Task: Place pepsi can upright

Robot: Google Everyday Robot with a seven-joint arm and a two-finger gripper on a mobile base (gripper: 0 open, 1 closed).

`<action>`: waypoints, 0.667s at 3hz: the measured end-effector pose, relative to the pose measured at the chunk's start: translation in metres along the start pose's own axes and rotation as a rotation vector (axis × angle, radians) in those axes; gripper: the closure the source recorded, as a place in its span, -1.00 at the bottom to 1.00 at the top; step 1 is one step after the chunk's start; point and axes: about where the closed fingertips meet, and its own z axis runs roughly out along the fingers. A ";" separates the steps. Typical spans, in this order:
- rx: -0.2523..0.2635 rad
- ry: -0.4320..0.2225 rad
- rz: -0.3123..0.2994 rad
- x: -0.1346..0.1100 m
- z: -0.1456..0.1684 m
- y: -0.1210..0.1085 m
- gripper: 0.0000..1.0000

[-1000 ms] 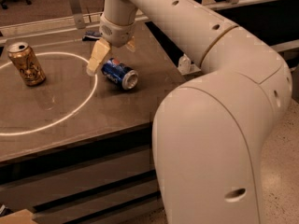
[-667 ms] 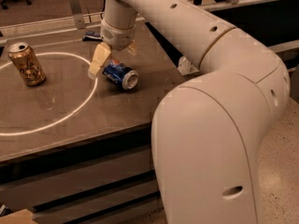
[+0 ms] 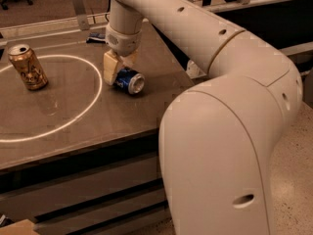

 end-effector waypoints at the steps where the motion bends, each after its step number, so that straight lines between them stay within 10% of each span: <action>1: 0.000 0.007 -0.017 0.001 0.001 0.002 0.43; 2: 0.010 -0.034 -0.058 0.000 -0.016 0.004 0.88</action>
Offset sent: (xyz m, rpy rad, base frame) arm -0.0120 -0.0092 0.0537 0.0574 -0.1113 0.1059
